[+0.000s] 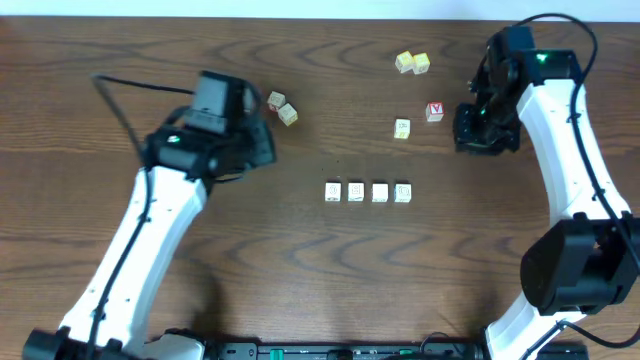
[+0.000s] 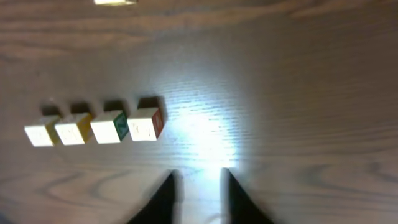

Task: Lift 4 blocks
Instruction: 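Push the airplane block rightward against the B block with the left gripper, then move both grippers down to opposite ends of the four-block row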

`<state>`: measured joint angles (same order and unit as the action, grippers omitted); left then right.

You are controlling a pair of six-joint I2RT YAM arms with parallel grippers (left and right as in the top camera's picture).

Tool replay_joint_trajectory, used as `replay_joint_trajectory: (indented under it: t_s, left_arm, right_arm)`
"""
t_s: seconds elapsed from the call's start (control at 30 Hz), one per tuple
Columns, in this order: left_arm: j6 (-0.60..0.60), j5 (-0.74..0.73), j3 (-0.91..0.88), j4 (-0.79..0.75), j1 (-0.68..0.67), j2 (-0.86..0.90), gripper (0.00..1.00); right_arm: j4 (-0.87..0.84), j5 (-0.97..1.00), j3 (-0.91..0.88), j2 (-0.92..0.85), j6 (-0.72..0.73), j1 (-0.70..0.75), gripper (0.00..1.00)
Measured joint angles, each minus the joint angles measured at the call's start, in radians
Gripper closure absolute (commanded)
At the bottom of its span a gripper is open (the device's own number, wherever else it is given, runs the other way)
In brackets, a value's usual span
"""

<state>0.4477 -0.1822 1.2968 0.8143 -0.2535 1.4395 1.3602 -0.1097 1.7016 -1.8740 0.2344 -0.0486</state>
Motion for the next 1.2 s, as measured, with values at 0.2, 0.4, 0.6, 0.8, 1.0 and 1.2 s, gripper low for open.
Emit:
replay_joint_trajectory:
  t_s: [0.2, 0.4, 0.6, 0.8, 1.0, 1.2]
  left_arm:
    - [-0.021, 0.058, -0.006, 0.037, 0.032, 0.025, 0.85]
    - [-0.029, 0.066, -0.021, 0.119, 0.031, 0.069, 0.92]
    - [-0.034, 0.021, -0.023, 0.117, 0.031, 0.148, 0.93]
    - [-0.076, -0.106, -0.024, 0.116, 0.03, 0.274, 0.93]
    - [-0.136, -0.176, -0.04, 0.102, 0.023, 0.419, 0.93]
    - [-0.275, -0.327, -0.048, 0.019, 0.021, 0.484, 0.93]
  right_arm:
    - [-0.068, -0.003, -0.24, 0.001, 0.053, -0.036, 0.99]
    - [-0.102, -0.053, -0.311, 0.0, 0.073, -0.045, 0.98]
    - [-0.369, -0.056, -0.433, 0.001, 0.082, -0.076, 0.99]
    - [-0.488, -0.054, -0.524, 0.0, 0.088, -0.071, 0.99]
    - [-0.522, -0.08, -0.532, 0.0, 0.087, -0.055, 0.99]
    - [-0.518, -0.159, -0.532, 0.0, 0.041, -0.055, 0.99]
